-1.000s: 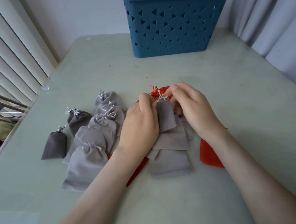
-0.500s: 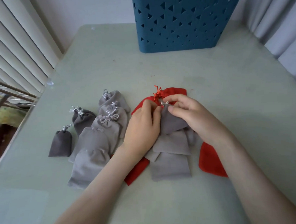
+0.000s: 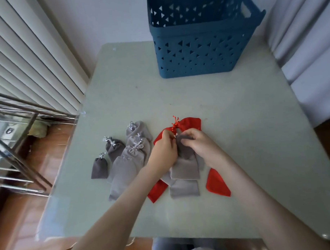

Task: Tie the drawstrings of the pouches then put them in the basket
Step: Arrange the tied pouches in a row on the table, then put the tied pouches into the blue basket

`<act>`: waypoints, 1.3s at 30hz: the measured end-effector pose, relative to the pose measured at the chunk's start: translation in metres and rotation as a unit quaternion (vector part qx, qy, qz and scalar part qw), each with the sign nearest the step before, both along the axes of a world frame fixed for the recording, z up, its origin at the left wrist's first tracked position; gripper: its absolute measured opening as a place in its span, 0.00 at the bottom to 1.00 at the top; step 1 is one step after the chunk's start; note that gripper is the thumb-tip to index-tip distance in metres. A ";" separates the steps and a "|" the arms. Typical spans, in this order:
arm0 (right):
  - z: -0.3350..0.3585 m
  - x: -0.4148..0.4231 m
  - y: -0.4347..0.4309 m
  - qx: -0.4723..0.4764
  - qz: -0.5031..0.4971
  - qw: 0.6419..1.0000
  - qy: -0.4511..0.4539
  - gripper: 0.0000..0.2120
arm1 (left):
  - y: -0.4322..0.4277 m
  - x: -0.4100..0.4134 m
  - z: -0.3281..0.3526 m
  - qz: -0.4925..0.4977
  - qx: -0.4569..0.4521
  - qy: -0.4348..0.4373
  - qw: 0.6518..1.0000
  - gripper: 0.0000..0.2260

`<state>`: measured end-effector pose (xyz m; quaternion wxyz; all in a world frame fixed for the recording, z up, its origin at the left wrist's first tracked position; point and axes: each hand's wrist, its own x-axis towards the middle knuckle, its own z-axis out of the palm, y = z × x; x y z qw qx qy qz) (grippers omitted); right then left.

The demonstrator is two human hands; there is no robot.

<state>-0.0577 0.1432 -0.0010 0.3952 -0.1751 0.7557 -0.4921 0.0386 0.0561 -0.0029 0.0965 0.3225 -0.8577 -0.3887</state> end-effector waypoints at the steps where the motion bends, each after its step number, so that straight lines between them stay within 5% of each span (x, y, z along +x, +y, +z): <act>1: 0.006 0.000 -0.002 0.000 -0.009 1.000 -0.007 0.06 | -0.003 0.000 0.006 -0.008 0.003 -0.016 1.000 0.06; 8: 0.029 0.006 -0.018 0.067 0.032 0.997 0.009 0.09 | -0.030 0.012 0.033 -0.077 -0.024 -0.140 0.987 0.19; 12: 0.041 0.010 -0.036 0.040 0.031 0.998 0.026 0.16 | -0.062 0.041 0.036 0.003 -0.038 -0.128 0.991 0.22; 19: 0.042 0.044 -0.091 0.010 0.140 0.990 -0.004 0.19 | -0.125 0.108 0.019 0.147 -0.010 -0.311 0.939 0.25; 25: 0.018 0.088 -0.151 0.064 0.157 0.985 0.010 0.22 | -0.151 0.129 -0.002 0.122 0.035 -0.396 0.909 0.25; 31: -0.005 0.098 -0.179 0.223 0.263 0.928 0.144 0.27 | -0.170 0.123 0.000 0.176 0.169 -0.278 0.929 0.17; 34: -0.013 0.101 -0.188 0.260 0.266 0.899 0.233 0.21 | -0.177 0.128 0.000 0.210 0.220 -0.230 0.924 0.16; 39: 0.000 0.095 -0.186 0.143 0.150 0.974 0.094 0.13 | -0.185 0.135 0.002 0.245 0.303 -0.155 0.908 0.08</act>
